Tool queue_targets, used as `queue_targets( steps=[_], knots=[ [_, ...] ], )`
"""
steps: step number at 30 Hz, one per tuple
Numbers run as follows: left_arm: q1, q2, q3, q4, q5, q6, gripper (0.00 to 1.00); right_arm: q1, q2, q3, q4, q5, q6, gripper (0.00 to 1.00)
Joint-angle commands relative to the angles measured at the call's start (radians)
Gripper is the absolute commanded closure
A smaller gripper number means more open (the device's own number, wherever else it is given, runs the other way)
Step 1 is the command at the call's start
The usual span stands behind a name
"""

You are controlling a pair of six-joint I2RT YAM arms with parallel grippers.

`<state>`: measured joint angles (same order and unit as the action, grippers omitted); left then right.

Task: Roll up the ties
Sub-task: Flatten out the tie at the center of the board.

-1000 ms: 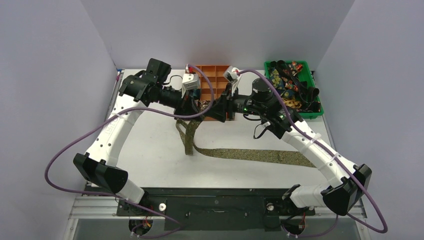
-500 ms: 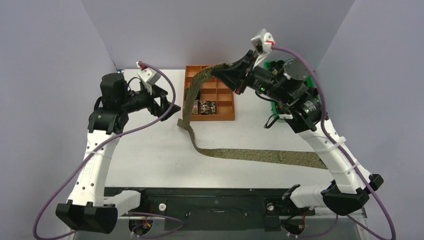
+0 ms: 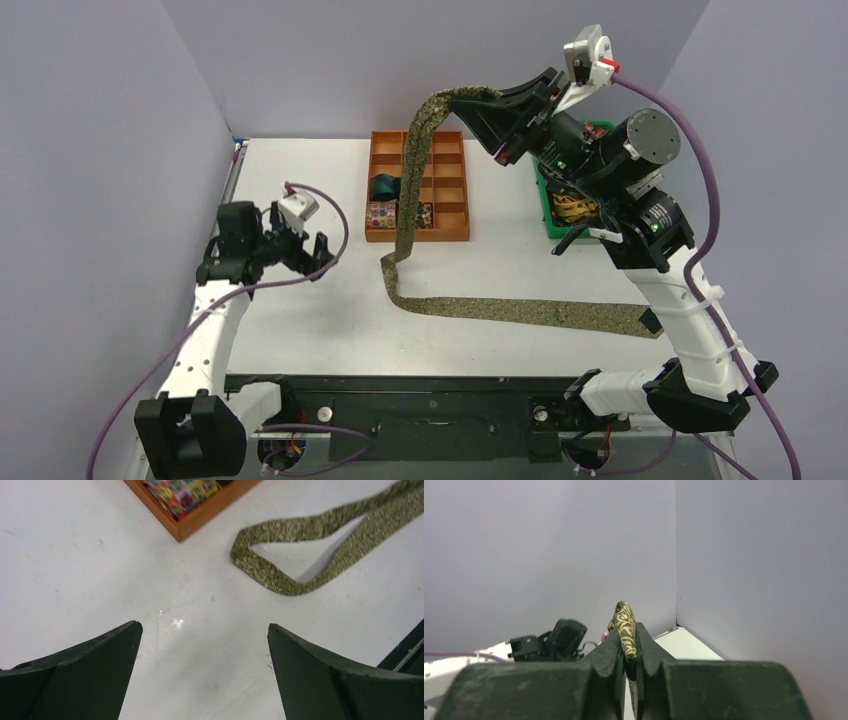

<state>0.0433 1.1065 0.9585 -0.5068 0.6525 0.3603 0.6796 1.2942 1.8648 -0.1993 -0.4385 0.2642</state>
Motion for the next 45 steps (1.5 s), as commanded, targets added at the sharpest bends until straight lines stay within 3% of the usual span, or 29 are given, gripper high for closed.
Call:
queue_targets(
  steps=[1,7,11,16,20,28,32,34,35,40,45],
  knots=[
    [-0.003,-0.14,-0.184,0.185,0.103,0.121,0.03,0.001,-0.013,0.078,0.032,0.046,0.002,1.0],
    [-0.121,-0.185,-0.343,0.33,0.091,0.19,0.03,0.015,0.006,0.118,0.026,0.045,-0.004,1.0],
    [-0.309,-0.146,-0.424,0.582,-0.066,0.198,0.03,0.023,0.024,0.157,0.025,0.037,-0.009,1.0],
    [-0.4,-0.003,-0.427,0.805,-0.239,0.123,0.0,0.036,0.04,0.188,0.024,0.039,-0.018,1.0],
    [-0.422,0.075,-0.418,0.93,-0.279,0.096,0.15,0.044,0.05,0.218,0.011,0.055,-0.025,1.0],
    [-0.516,0.17,-0.342,0.86,-0.188,0.142,0.42,0.06,0.075,0.246,0.005,0.07,-0.032,1.0],
    [-0.524,0.16,-0.337,0.829,-0.242,0.122,0.7,0.061,0.078,0.267,-0.016,0.083,-0.058,1.0],
    [-0.507,0.117,-0.337,0.751,-0.284,0.123,0.93,0.059,0.067,0.259,-0.027,0.093,-0.073,1.0],
    [-0.499,0.098,-0.34,0.718,-0.296,0.126,0.98,0.049,0.055,0.251,-0.028,0.094,-0.076,1.0],
    [-0.332,-0.11,-0.387,0.529,-0.362,0.118,1.0,-0.027,-0.013,0.117,-0.036,0.049,-0.069,1.0],
    [-0.181,-0.194,-0.404,0.313,-0.413,0.148,1.0,-0.164,-0.066,-0.037,-0.08,-0.075,-0.12,1.0]
  ],
)
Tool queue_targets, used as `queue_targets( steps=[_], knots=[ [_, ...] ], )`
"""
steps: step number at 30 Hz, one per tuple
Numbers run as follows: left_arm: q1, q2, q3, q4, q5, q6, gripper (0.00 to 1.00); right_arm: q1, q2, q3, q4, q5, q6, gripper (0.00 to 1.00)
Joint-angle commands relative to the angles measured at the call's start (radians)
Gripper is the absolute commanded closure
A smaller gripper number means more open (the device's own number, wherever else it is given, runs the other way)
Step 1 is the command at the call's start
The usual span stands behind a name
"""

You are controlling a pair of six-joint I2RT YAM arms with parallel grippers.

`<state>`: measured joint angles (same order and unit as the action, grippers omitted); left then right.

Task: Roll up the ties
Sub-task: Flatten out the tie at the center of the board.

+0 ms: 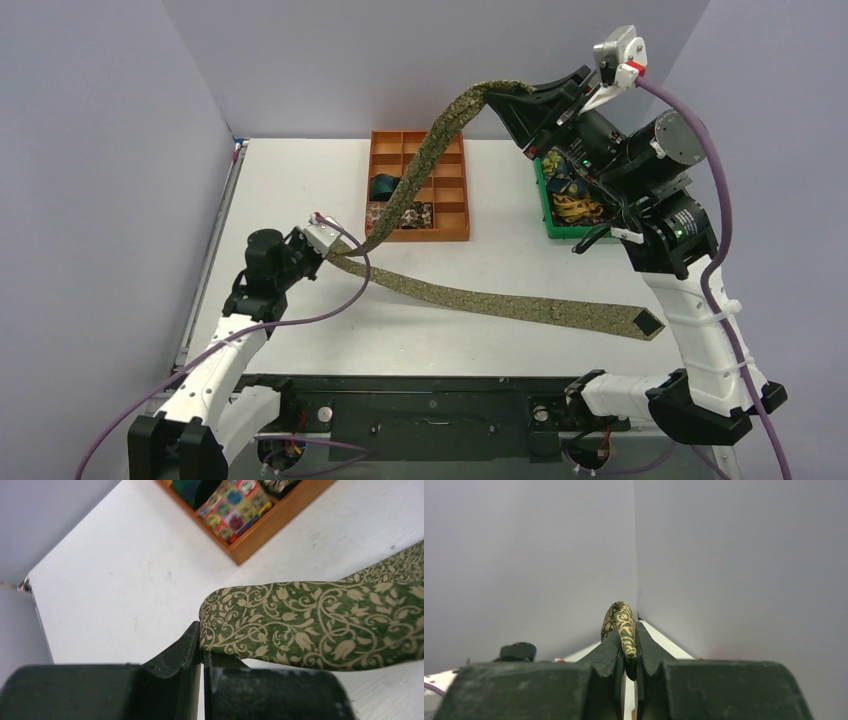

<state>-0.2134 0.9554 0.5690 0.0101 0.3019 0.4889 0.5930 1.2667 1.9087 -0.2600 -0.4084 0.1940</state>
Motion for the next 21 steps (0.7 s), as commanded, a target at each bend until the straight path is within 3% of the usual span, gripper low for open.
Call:
queue_targets(
  steps=[1,13,19,20,21],
  knots=[
    [0.089,-0.056,-0.019,-0.219,-0.071,0.028,1.0,-0.095,-0.041,-0.094,-0.049,-0.118,-0.09,1.0],
    [0.142,-0.106,-0.139,-0.332,-0.204,0.101,0.99,-0.231,-0.015,-0.315,-0.16,-0.273,-0.404,1.0],
    [0.167,-0.187,-0.136,-0.436,-0.062,0.244,0.47,-0.25,0.0,-0.379,-0.303,-0.305,-0.655,1.0],
    [0.167,-0.199,-0.125,-0.475,-0.017,0.256,0.3,-0.251,0.005,-0.379,-0.336,-0.311,-0.702,1.0],
    [0.167,-0.202,-0.092,-0.498,0.011,0.287,0.24,-0.251,0.01,-0.382,-0.354,-0.319,-0.725,1.0]
  ],
)
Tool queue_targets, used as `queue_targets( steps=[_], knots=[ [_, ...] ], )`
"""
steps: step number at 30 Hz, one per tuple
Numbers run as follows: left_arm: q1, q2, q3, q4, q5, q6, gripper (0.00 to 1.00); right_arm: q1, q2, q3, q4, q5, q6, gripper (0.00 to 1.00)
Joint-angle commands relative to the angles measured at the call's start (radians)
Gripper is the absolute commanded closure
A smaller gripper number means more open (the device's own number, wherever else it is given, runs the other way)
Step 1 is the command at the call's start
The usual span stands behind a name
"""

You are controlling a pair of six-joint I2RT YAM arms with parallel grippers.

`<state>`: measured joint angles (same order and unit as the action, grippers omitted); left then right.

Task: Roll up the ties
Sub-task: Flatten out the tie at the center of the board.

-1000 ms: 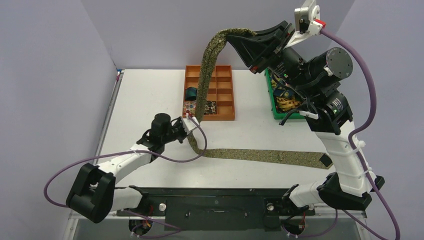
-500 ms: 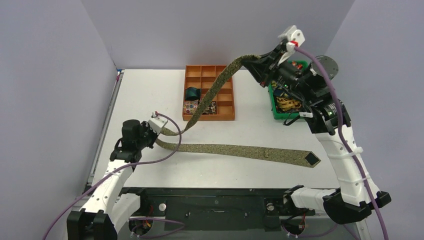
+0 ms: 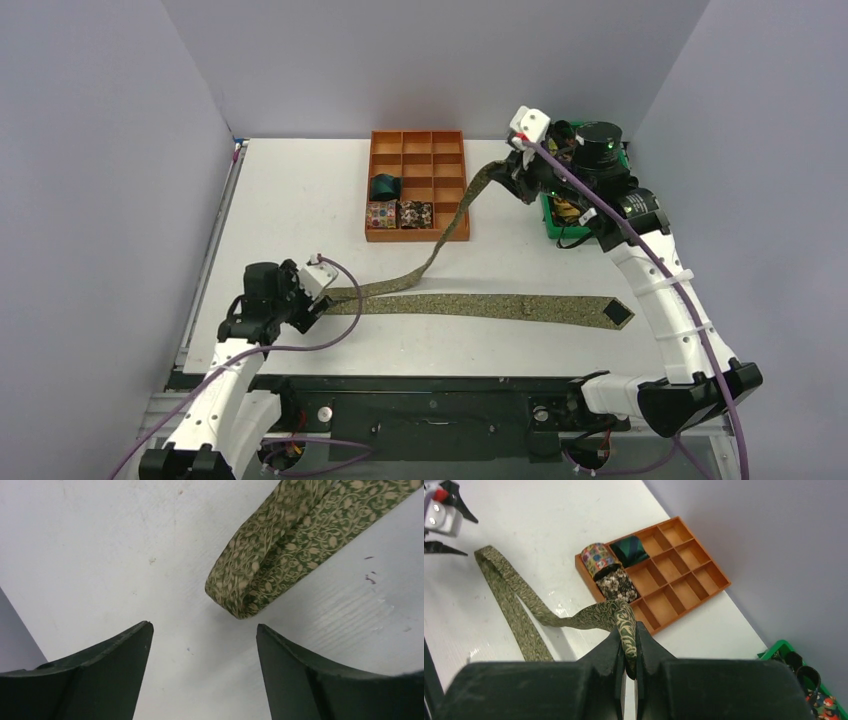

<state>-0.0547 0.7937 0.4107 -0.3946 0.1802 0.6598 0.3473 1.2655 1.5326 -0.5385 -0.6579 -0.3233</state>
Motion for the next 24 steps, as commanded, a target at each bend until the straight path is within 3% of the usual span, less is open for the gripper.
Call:
queue_targets(
  steps=[1,5,10,15,22,24],
  knots=[
    [0.009,-0.042,0.086,-0.149,0.186,0.133,0.15,-0.005,0.013,-0.008,-0.12,-0.071,-0.265,1.0],
    [0.007,-0.013,0.195,-0.273,0.28,0.216,0.07,-0.01,-0.026,-0.085,-0.292,-0.053,-0.544,1.0],
    [-0.039,0.105,0.293,-0.261,0.392,0.182,0.15,-0.043,-0.115,-0.257,-0.383,0.009,-0.762,1.0],
    [-0.295,0.336,0.402,-0.171,0.276,0.085,0.25,-0.124,-0.105,-0.274,-0.417,0.024,-0.791,1.0],
    [-0.457,0.667,0.573,-0.061,0.221,-0.045,0.39,-0.231,-0.049,-0.247,-0.498,0.053,-0.816,0.97],
    [-0.494,0.748,0.631,-0.037,0.191,-0.073,0.39,-0.269,-0.052,-0.256,-0.532,0.064,-0.854,0.89]
  ],
)
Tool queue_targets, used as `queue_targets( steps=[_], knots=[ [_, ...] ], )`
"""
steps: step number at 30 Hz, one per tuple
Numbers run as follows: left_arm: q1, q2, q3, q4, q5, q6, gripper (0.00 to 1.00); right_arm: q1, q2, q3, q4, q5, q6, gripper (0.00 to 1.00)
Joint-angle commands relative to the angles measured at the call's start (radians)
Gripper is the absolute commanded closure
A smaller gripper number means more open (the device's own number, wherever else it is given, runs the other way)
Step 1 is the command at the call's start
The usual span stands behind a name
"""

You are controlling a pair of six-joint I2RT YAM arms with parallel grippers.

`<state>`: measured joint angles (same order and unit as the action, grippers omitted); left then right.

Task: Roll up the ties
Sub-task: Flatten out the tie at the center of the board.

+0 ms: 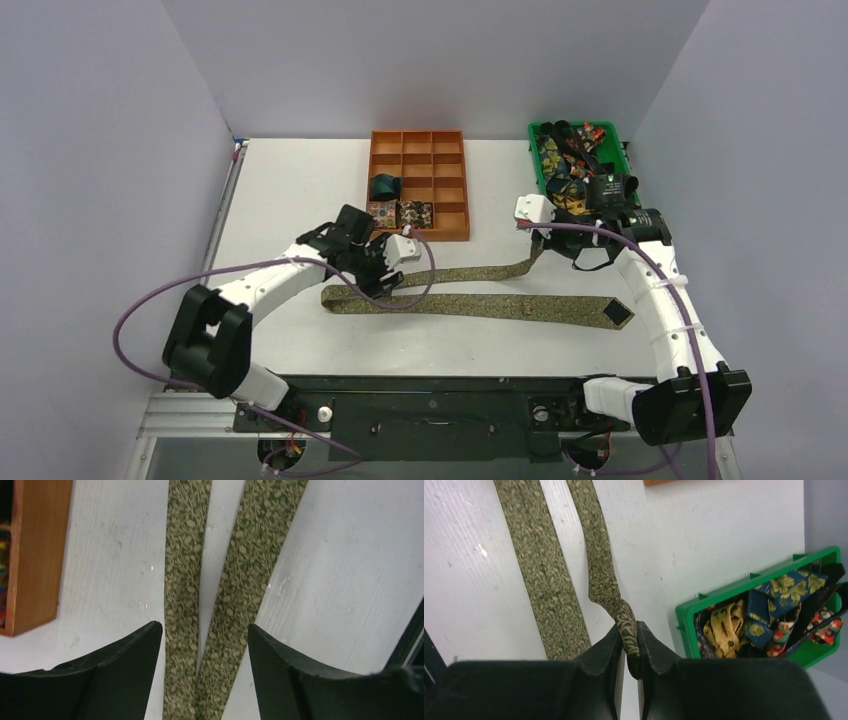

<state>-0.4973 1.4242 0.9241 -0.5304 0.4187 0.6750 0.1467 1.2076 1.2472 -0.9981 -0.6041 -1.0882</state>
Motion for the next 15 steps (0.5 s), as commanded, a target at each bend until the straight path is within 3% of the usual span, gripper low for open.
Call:
queue_targets(
  steps=[1,6,9,15],
  knots=[
    [-0.071,0.143,0.155,0.104,-0.053,-0.102,0.39,-0.08,0.0,0.019,-0.08,0.027,-0.099,0.81],
    [-0.134,0.34,0.302,0.093,-0.087,-0.122,0.39,-0.186,-0.011,-0.003,-0.126,0.071,-0.145,0.63],
    [-0.159,0.41,0.342,0.084,-0.127,-0.128,0.42,-0.241,-0.011,0.012,-0.171,0.094,-0.15,0.45],
    [-0.165,0.505,0.364,0.013,-0.196,-0.086,0.55,-0.316,-0.007,0.054,-0.219,0.121,-0.069,0.39]
  ],
)
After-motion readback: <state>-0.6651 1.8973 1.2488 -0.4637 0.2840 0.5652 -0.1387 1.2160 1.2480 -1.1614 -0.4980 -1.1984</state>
